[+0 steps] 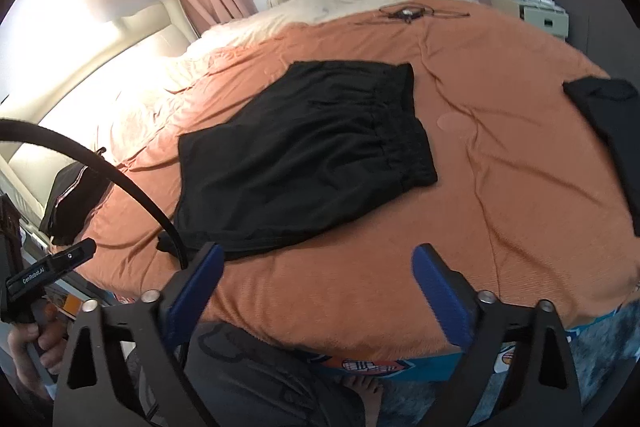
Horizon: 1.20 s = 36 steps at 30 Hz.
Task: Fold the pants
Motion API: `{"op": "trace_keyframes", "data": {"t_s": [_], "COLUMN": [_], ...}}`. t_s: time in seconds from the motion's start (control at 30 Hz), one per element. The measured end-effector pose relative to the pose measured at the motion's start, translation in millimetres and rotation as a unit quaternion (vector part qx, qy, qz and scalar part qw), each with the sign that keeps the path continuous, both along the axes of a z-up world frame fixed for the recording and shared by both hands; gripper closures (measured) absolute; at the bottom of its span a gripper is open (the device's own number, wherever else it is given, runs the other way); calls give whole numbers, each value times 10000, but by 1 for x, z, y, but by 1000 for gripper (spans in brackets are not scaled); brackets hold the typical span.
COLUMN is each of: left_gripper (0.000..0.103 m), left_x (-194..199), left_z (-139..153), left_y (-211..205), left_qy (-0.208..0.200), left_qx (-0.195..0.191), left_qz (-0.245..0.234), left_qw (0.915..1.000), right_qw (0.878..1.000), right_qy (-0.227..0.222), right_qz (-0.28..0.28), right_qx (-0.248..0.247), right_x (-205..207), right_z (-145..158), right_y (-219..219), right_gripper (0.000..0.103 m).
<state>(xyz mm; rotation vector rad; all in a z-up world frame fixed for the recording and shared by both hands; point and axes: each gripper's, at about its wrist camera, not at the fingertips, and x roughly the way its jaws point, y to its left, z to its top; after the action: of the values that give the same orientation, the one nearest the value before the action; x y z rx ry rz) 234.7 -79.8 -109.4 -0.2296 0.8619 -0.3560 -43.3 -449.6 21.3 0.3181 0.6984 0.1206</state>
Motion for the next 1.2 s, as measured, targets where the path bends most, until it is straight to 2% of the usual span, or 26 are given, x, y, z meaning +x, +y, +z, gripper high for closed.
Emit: {"op": "trace_keyframes", "data": {"t_s": [0.17, 0.3, 0.53, 0.67, 0.93, 1.13, 1.17, 1.2], "left_gripper": [32, 31, 31, 32, 38, 43, 46, 56], "left_x": [16, 29, 60, 71, 56, 40, 39, 39], "left_z": [-15, -22, -41, -55, -64, -68, -69, -70], "left_y": [-16, -29, -37, -34, -31, -39, -42, -45], "left_qy": [385, 527, 858, 1182, 1621, 1965, 1976, 1982], "left_qx": [-275, -319, -287, -131, -652, -1395, -1485, -1508], "left_qz": [-132, -81, 434, 842, 762, 614, 566, 547], "left_qw": [9988, 9981, 9950, 9893, 9817, 9686, 9673, 9670], "right_qw": [9998, 9995, 9993, 9991, 9987, 9979, 9975, 9972], "right_qy": [162, 251, 296, 334, 395, 373, 371, 368], "right_qz": [-91, -149, -177, -193, -132, -98, -106, -115], "right_qx": [92, 112, 168, 201, 284, 525, 589, 638], "right_x": [9, 18, 28, 33, 45, 55, 57, 58], "right_z": [-8, -12, -19, -22, -31, -39, -40, -41], "right_y": [-14, -18, -19, -21, -23, -30, -33, -36], "right_gripper": [9, 9, 9, 9, 9, 9, 9, 10]}}
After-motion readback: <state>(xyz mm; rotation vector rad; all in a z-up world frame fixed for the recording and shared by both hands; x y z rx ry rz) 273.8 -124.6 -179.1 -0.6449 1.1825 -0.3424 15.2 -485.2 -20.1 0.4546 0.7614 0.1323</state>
